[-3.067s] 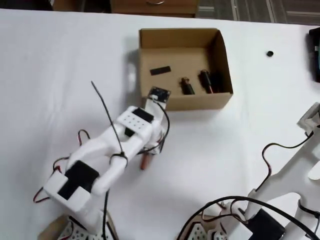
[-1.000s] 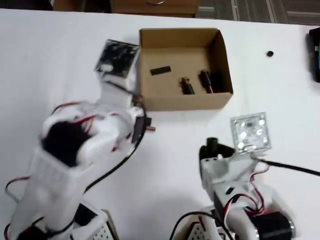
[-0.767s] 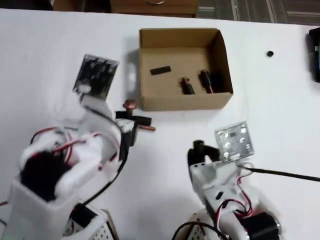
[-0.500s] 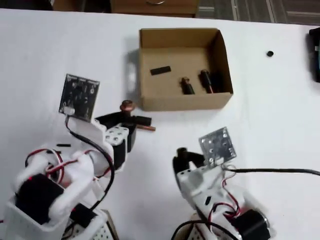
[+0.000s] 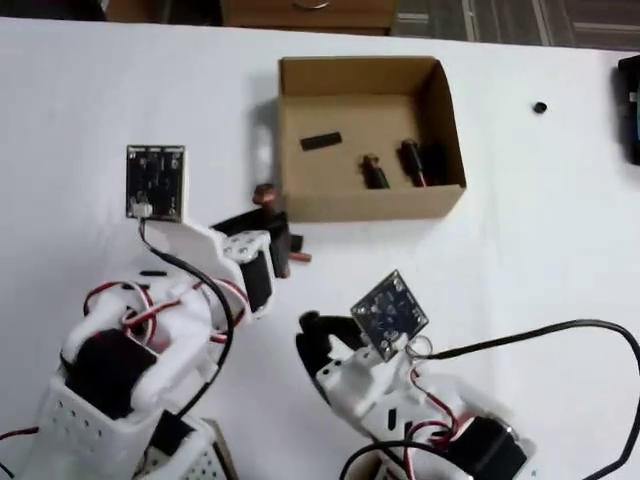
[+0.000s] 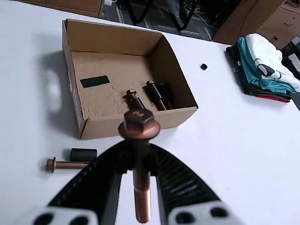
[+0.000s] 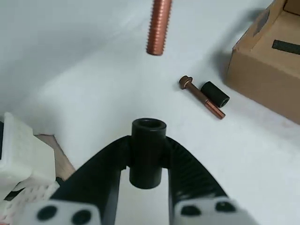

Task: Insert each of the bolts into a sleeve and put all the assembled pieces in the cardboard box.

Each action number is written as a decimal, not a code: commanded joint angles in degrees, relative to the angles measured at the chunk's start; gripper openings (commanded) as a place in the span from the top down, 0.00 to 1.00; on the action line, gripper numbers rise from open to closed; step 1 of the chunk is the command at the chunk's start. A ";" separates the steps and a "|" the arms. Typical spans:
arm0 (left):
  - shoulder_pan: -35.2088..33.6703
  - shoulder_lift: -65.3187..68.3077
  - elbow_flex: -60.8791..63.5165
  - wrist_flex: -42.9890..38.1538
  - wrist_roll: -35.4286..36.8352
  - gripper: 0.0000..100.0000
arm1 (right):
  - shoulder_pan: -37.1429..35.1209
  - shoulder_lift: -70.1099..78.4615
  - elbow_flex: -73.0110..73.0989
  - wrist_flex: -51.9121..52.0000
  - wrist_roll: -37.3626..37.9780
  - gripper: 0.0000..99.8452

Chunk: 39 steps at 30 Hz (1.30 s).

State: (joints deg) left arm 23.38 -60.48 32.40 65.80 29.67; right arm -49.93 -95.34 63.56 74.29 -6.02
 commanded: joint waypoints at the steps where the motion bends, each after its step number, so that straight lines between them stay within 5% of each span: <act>1: 0.79 0.79 -0.22 -1.41 3.34 0.98 | -0.40 -0.31 0.35 -3.47 -0.53 0.98; 39: 6.77 -8.18 9.45 -1.67 9.49 0.98 | 2.42 -0.66 1.85 -9.89 -2.99 0.98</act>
State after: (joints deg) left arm 29.27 -68.84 42.07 63.25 38.81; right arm -48.26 -95.34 66.20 65.85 -8.48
